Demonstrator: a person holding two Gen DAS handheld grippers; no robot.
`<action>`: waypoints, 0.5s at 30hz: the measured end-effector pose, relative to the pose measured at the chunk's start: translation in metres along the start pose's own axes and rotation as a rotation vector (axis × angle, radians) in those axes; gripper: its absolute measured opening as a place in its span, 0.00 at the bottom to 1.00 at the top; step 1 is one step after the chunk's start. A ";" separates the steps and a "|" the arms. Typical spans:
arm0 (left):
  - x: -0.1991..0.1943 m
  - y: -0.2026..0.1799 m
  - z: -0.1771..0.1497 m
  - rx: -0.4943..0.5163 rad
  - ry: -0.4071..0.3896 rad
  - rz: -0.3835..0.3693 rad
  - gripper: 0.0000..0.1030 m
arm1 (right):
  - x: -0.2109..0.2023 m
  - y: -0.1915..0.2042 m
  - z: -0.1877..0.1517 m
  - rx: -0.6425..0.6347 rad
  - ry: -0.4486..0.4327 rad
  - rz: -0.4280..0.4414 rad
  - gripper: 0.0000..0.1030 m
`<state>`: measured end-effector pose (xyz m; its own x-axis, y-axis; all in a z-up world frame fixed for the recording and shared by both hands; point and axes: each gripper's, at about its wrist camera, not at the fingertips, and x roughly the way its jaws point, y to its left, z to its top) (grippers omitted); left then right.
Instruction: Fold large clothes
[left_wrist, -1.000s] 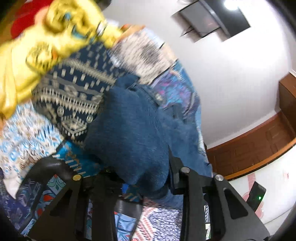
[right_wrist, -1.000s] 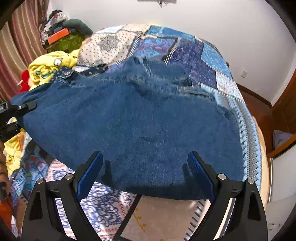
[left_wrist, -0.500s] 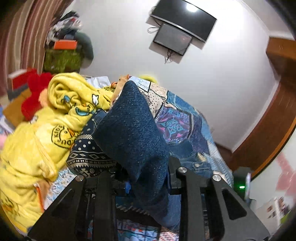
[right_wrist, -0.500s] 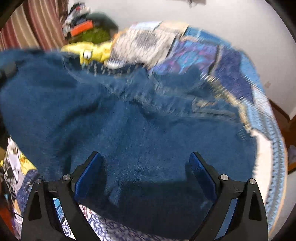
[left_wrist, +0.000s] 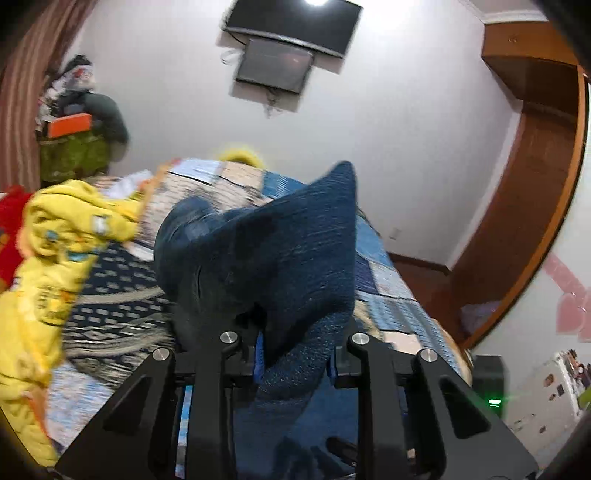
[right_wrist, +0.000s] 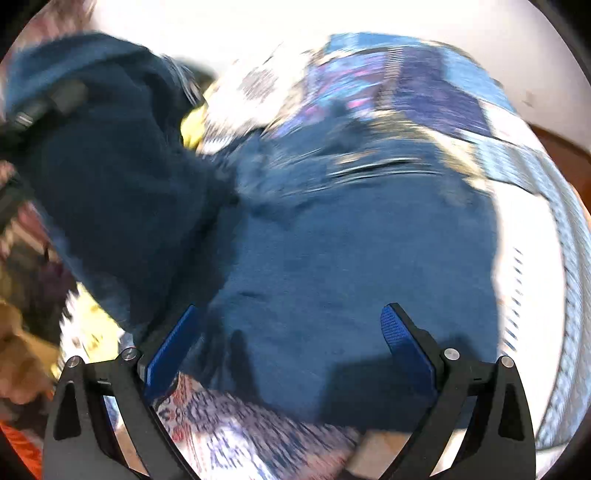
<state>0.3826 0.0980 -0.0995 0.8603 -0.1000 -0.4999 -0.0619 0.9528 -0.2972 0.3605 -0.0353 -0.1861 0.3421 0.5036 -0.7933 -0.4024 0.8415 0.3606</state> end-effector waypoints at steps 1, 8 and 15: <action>0.007 -0.013 -0.002 0.014 0.013 -0.014 0.22 | -0.011 -0.011 -0.004 0.027 -0.018 -0.013 0.95; 0.046 -0.116 -0.057 0.251 0.150 -0.134 0.21 | -0.075 -0.095 -0.034 0.193 -0.098 -0.174 0.95; 0.075 -0.139 -0.119 0.434 0.376 -0.170 0.22 | -0.104 -0.124 -0.060 0.257 -0.111 -0.229 0.95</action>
<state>0.3957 -0.0764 -0.1923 0.5975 -0.2802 -0.7513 0.3411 0.9368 -0.0781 0.3240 -0.2039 -0.1772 0.4945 0.3022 -0.8150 -0.0829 0.9497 0.3019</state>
